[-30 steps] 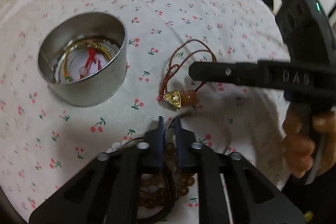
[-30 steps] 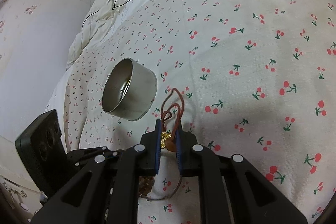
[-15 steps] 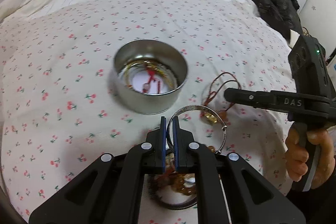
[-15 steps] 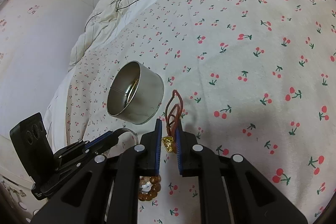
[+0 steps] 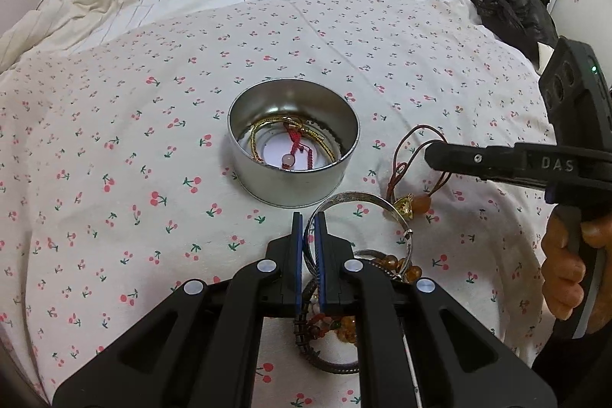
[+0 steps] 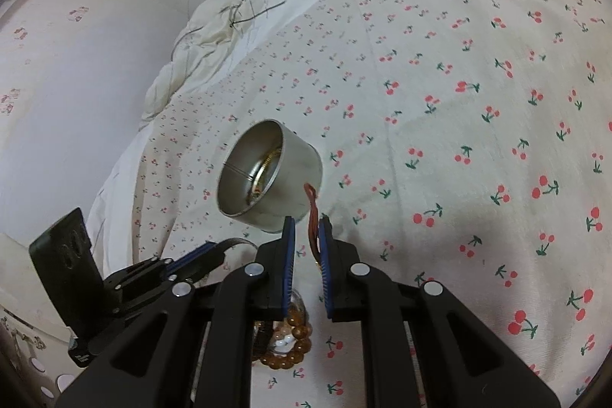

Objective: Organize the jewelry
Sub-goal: 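Carry the necklace over the tin and release with the right tool while the left drops the bangle in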

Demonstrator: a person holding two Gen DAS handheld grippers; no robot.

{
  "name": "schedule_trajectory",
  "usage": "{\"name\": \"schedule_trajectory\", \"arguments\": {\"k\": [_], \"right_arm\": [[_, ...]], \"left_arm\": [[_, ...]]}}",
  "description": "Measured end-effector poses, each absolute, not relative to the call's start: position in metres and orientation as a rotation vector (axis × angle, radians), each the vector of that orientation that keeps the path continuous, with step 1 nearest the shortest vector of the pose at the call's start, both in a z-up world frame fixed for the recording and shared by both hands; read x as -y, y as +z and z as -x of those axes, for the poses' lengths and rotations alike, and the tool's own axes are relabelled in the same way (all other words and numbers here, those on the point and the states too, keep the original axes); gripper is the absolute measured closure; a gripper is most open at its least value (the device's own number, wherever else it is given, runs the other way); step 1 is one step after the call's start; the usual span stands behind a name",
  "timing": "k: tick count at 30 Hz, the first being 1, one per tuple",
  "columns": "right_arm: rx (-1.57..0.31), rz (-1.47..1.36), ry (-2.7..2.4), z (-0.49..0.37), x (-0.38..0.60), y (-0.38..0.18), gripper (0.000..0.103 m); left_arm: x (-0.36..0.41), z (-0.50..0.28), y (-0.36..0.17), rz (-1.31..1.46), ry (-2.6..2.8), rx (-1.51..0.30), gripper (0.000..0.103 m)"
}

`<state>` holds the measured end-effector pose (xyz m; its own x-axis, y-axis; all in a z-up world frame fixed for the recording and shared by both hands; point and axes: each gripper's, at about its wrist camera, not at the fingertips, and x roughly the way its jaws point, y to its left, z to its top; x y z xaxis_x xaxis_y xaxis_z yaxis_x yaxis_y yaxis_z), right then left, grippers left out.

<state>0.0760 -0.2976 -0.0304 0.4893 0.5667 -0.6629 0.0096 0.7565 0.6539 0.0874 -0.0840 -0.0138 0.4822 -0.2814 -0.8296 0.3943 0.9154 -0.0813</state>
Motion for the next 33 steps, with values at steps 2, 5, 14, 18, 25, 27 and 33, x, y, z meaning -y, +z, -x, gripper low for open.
{"name": "schedule_trajectory", "arguments": {"k": [2, 5, 14, 18, 25, 27, 33], "right_arm": [[-1.007, -0.648, 0.375, -0.076, 0.297, -0.028, 0.090], [-0.999, -0.650, 0.378, -0.075, 0.297, -0.026, 0.090], [-1.073, -0.637, 0.345, -0.078, 0.297, -0.040, 0.080], [-1.086, -0.629, 0.344, -0.079, 0.296, -0.043, 0.079], [-1.056, -0.582, 0.357, -0.077, 0.291, -0.038, 0.100], [-1.027, -0.567, 0.372, -0.075, 0.288, -0.030, 0.100], [-0.963, -0.536, 0.386, -0.073, 0.287, -0.010, 0.101]], "left_arm": [[0.085, -0.087, -0.014, -0.136, -0.409, -0.981, 0.098], [0.085, -0.086, -0.014, -0.140, -0.408, -0.981, 0.098], [0.083, -0.087, -0.015, -0.135, -0.405, -0.988, 0.097], [0.082, -0.087, -0.015, -0.133, -0.405, -0.988, 0.097], [0.081, -0.088, -0.015, -0.131, -0.406, -0.987, 0.097], [0.081, -0.088, -0.015, -0.130, -0.407, -0.987, 0.097], [0.080, -0.087, -0.013, -0.121, -0.419, -0.985, 0.097]]}}
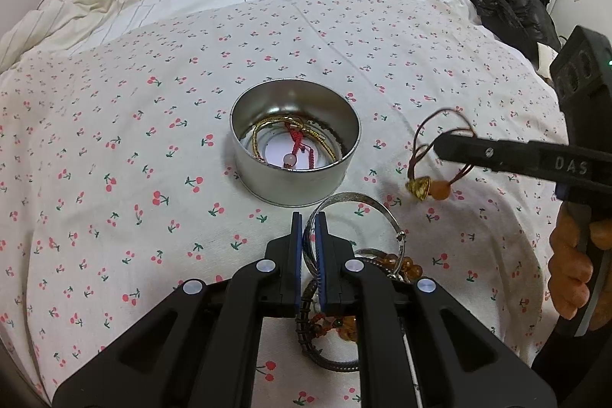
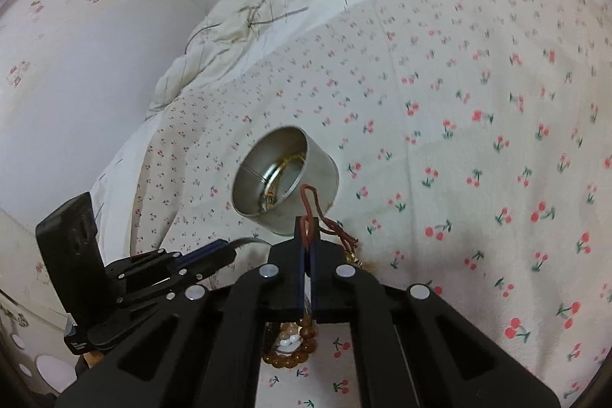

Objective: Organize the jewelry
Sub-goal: 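Carry the necklace over the tin and release with the right tool while the left drops the bangle in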

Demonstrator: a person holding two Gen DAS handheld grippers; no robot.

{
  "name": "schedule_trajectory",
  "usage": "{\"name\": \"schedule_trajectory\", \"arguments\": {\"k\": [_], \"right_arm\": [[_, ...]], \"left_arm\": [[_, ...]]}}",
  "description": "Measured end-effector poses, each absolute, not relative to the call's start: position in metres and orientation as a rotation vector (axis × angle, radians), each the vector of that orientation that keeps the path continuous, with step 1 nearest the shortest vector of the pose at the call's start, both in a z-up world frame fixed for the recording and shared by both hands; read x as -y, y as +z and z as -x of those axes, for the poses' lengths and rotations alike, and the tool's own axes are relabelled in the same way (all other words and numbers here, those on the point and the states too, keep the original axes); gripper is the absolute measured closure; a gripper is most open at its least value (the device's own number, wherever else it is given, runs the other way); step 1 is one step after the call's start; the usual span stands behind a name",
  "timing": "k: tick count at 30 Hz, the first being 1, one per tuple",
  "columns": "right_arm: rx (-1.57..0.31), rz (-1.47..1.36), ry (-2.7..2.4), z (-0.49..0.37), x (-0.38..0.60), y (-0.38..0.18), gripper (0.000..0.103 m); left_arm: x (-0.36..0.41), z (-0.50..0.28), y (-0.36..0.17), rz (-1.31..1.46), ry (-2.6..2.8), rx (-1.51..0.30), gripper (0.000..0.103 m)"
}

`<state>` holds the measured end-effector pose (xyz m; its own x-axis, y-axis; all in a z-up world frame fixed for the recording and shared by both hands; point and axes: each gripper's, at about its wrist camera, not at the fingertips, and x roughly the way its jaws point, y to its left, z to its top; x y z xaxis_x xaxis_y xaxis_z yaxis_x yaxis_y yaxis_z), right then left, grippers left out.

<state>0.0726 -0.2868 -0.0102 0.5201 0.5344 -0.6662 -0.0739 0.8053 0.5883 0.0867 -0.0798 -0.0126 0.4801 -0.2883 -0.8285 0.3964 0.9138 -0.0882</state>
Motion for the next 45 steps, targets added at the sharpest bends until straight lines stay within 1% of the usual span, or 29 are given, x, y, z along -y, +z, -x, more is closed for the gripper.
{"name": "schedule_trajectory", "arguments": {"k": [7, 14, 24, 27, 28, 30, 31, 32, 34, 37, 40, 41, 43, 44, 45], "right_arm": [[-0.889, -0.474, 0.387, -0.069, 0.282, 0.019, 0.100], [-0.855, -0.494, 0.411, -0.073, 0.275, 0.029, 0.100], [-0.803, -0.567, 0.429, -0.087, 0.277, 0.043, 0.100], [-0.803, -0.575, 0.432, -0.091, 0.274, 0.042, 0.100], [-0.803, -0.575, 0.434, -0.093, 0.272, 0.042, 0.100], [-0.802, -0.579, 0.433, -0.097, 0.270, 0.041, 0.100], [-0.802, -0.586, 0.435, -0.100, 0.268, 0.040, 0.100], [-0.803, -0.591, 0.436, -0.102, 0.267, 0.039, 0.100], [-0.808, -0.611, 0.447, -0.109, 0.260, 0.035, 0.100], [-0.825, -0.634, 0.475, -0.119, 0.242, 0.028, 0.100], [-0.859, -0.662, 0.511, -0.130, 0.222, 0.017, 0.100], [-0.885, -0.646, 0.502, -0.134, 0.217, 0.012, 0.100], [-0.974, -0.478, 0.367, -0.141, 0.203, 0.000, 0.100], [-0.999, -0.418, 0.313, -0.142, 0.201, -0.005, 0.097], [-1.016, -0.404, 0.284, -0.141, 0.202, -0.008, 0.091]], "left_arm": [[0.063, -0.093, 0.010, -0.040, -0.417, -0.933, 0.097], [0.049, -0.122, 0.020, 0.029, -0.348, -0.903, 0.097], [0.085, -0.165, -0.004, -0.024, -0.300, -0.940, 0.097], [0.091, -0.171, -0.011, -0.056, -0.288, -0.962, 0.094], [0.090, -0.171, -0.012, -0.058, -0.281, -0.971, 0.092], [0.083, -0.169, -0.008, -0.047, -0.282, -0.970, 0.086], [0.077, -0.167, -0.004, -0.037, -0.277, -0.961, 0.076], [0.071, -0.166, 0.000, -0.022, -0.273, -0.949, 0.063], [0.052, -0.160, 0.009, 0.036, -0.255, -0.917, 0.051], [0.023, -0.155, 0.013, 0.106, -0.236, -0.919, 0.051], [0.007, -0.152, 0.013, 0.117, -0.213, -0.924, 0.051], [0.004, -0.150, 0.013, 0.111, -0.211, -0.925, 0.051], [0.000, -0.147, 0.013, 0.109, -0.210, -0.926, 0.050], [-0.001, -0.146, 0.012, 0.108, -0.213, -0.929, 0.050], [-0.002, -0.145, 0.011, 0.104, -0.217, -0.936, 0.049]]}}
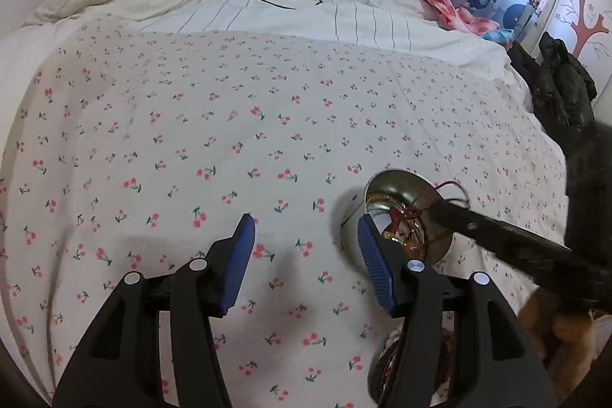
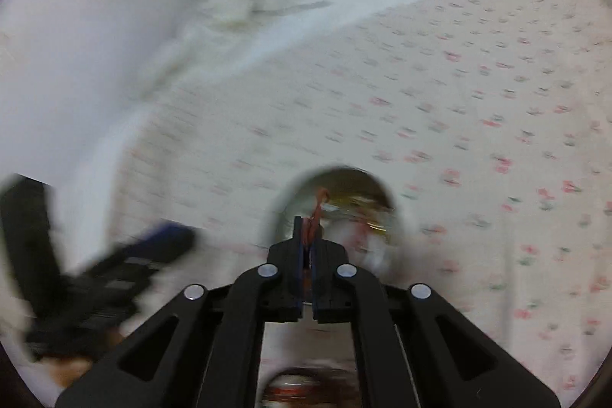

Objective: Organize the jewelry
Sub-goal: 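Carry the necklace over the tin and release with the right tool while the left drops the bangle in, then open both tools and withdraw them from the tin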

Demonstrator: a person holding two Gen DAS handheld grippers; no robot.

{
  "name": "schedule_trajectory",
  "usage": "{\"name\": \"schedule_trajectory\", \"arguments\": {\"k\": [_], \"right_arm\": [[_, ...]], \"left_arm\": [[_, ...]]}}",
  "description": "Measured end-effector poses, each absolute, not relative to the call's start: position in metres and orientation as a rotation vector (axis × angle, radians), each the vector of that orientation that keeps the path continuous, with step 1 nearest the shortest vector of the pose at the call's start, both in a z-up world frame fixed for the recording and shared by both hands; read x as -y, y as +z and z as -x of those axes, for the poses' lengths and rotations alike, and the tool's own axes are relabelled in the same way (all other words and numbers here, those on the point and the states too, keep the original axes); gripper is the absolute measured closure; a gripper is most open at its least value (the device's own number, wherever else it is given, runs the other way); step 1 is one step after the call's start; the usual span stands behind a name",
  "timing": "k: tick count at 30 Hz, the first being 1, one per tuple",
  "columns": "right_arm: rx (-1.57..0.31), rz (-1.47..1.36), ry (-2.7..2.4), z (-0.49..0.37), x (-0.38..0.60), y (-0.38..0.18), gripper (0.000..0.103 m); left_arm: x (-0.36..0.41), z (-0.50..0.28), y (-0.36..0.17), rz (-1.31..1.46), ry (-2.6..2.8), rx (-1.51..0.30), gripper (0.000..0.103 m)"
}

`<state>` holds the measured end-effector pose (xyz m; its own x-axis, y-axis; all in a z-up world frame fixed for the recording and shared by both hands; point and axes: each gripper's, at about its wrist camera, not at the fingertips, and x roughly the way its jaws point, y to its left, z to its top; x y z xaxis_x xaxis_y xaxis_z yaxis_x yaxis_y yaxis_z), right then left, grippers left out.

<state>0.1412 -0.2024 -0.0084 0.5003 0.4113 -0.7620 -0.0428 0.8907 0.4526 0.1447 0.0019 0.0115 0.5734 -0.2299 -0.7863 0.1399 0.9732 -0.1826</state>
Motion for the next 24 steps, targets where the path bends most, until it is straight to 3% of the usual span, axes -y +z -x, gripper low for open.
{"name": "schedule_trajectory", "arguments": {"k": [2, 5, 11, 19, 24], "right_arm": [[-1.002, -0.398, 0.252, -0.138, 0.210, -0.007, 0.057], [-0.936, -0.330, 0.219, -0.129, 0.217, 0.008, 0.047], [-0.925, -0.327, 0.147, -0.122, 0.238, 0.009, 0.046], [-0.897, 0.074, -0.049, -0.124, 0.211, 0.005, 0.045], [-0.939, 0.040, -0.044, -0.137, 0.210, -0.012, 0.045]], "left_arm": [[-0.001, -0.143, 0.010, 0.094, -0.216, -0.940, 0.048], [0.003, -0.141, 0.009, 0.073, -0.218, -0.943, 0.045], [0.011, -0.134, 0.003, 0.035, -0.210, -0.950, 0.042], [0.011, -0.133, -0.001, 0.038, -0.214, -0.962, 0.039], [0.008, -0.134, 0.001, 0.041, -0.218, -0.962, 0.038]]}}
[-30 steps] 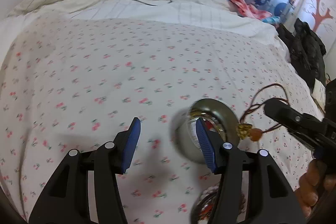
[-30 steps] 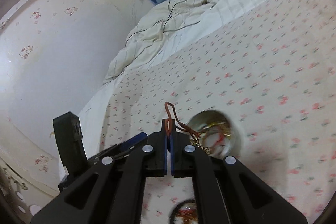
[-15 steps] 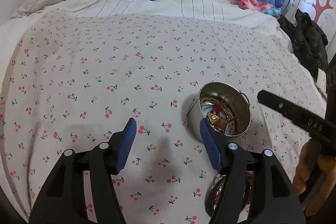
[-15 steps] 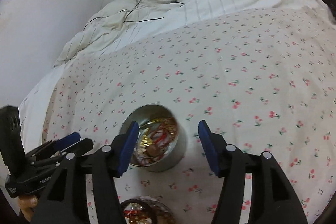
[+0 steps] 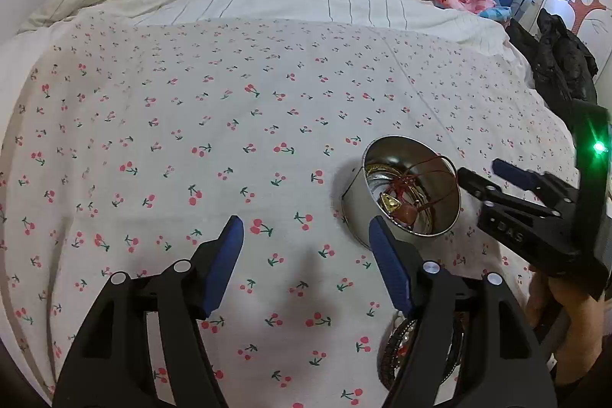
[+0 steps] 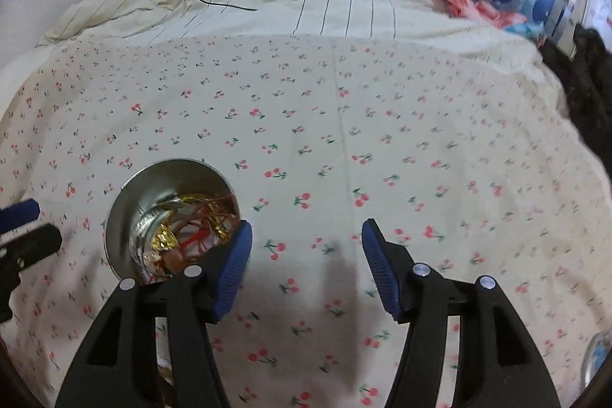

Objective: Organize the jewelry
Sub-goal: 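Open both tools and withdraw them from the tin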

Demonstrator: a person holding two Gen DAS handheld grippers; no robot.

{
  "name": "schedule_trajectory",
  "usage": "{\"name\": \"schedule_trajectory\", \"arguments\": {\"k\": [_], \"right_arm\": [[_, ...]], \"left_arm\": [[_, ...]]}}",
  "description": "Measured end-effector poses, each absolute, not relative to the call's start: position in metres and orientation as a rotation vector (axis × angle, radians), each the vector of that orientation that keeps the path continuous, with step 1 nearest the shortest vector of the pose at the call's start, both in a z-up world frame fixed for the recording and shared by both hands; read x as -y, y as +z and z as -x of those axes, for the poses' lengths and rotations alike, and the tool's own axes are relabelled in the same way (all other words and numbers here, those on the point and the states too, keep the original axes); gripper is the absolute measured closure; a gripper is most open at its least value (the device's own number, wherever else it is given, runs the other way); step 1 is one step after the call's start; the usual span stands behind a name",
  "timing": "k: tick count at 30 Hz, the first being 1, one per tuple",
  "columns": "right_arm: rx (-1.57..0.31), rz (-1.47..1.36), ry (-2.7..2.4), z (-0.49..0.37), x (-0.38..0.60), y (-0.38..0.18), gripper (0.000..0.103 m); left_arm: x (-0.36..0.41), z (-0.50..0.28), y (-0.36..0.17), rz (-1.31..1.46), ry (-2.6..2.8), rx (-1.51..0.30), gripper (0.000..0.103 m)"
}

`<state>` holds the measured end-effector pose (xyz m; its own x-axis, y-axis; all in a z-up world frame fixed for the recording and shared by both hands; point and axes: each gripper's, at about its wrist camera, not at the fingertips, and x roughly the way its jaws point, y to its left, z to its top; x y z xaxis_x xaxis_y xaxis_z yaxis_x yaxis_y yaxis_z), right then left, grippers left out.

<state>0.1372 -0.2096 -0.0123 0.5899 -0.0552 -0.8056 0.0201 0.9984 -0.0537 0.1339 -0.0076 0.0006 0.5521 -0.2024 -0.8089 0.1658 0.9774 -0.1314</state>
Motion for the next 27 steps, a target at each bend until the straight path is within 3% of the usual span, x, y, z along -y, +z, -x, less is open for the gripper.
{"name": "schedule_trajectory", "arguments": {"k": [9, 11, 27], "right_arm": [[-0.873, 0.101, -0.069, -0.141, 0.197, -0.009, 0.044], [-0.870, 0.095, -0.045, -0.141, 0.195, -0.008, 0.038], [-0.903, 0.166, -0.045, -0.137, 0.185, -0.013, 0.030]], "left_arm": [[0.005, -0.137, 0.000, 0.047, -0.223, -0.965, 0.036], [0.007, -0.137, 0.000, 0.044, -0.226, -0.968, 0.036], [0.013, -0.134, -0.003, 0.014, -0.234, -0.980, 0.034]]}}
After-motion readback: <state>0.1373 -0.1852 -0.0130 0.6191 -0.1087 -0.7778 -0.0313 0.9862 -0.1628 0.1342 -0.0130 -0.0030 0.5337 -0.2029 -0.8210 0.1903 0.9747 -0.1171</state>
